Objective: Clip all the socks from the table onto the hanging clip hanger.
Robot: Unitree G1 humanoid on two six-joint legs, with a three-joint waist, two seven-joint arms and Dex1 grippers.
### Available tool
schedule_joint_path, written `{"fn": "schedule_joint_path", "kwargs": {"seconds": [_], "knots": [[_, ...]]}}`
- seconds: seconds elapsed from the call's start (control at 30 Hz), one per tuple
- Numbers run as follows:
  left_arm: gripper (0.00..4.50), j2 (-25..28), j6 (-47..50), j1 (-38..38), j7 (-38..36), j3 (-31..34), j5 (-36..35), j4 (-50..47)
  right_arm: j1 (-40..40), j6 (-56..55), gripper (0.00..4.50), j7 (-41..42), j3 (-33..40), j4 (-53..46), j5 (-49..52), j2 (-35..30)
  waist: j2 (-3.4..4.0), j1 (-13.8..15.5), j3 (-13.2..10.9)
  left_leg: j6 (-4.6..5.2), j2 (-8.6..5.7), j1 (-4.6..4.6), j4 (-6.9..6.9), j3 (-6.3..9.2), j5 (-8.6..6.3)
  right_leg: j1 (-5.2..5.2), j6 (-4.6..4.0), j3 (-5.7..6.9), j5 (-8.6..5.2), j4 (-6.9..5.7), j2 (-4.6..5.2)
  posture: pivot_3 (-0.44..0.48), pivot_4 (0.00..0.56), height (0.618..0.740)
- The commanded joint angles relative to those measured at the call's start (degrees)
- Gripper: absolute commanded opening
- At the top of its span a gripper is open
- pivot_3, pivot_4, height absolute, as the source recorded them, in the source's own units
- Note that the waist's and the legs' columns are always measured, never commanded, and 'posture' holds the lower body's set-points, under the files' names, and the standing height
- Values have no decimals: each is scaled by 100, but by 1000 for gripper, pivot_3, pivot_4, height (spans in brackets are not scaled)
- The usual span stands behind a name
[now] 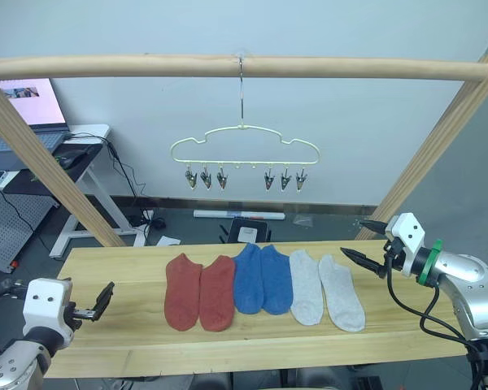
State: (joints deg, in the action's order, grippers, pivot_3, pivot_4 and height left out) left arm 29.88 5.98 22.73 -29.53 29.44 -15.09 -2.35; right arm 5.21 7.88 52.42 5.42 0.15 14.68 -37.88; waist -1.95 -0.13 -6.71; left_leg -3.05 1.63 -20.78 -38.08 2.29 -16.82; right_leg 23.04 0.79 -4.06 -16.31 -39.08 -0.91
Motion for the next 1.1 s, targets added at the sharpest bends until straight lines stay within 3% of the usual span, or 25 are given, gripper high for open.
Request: {"fn": "schedule_joint_path", "kwargs": {"seconds": [0.03,0.53,0.9,1.1], "knots": [[4500,19,-42,0,8,122,-68,-106,76,-17,4480,-6,19,-244,62,-23,0,0,1,0,0,0,0,0,0,0,0,0,0,0,0,74,79,740],[4500,25,-40,279,-801,277,-997,-383,3,-173,4480,31,-54,-114,51,24,1,0,1,0,1,2,-1,-1,0,-2,0,-1,0,-1,-1,72,91,740],[4500,-160,-29,-56,-328,-36,-876,-885,-32,-226,4480,68,-228,-549,91,69,25,-1,-39,1,2,20,-4,4,0,-29,3,-1,-2,2,-2,56,130,740],[4500,-201,302,-645,-85,-498,-859,-1440,107,245,4480,-51,-416,-1493,294,175,51,-7,-178,2,2,88,0,2,-1,-92,28,-9,-20,6,-4,30,159,740]]}}
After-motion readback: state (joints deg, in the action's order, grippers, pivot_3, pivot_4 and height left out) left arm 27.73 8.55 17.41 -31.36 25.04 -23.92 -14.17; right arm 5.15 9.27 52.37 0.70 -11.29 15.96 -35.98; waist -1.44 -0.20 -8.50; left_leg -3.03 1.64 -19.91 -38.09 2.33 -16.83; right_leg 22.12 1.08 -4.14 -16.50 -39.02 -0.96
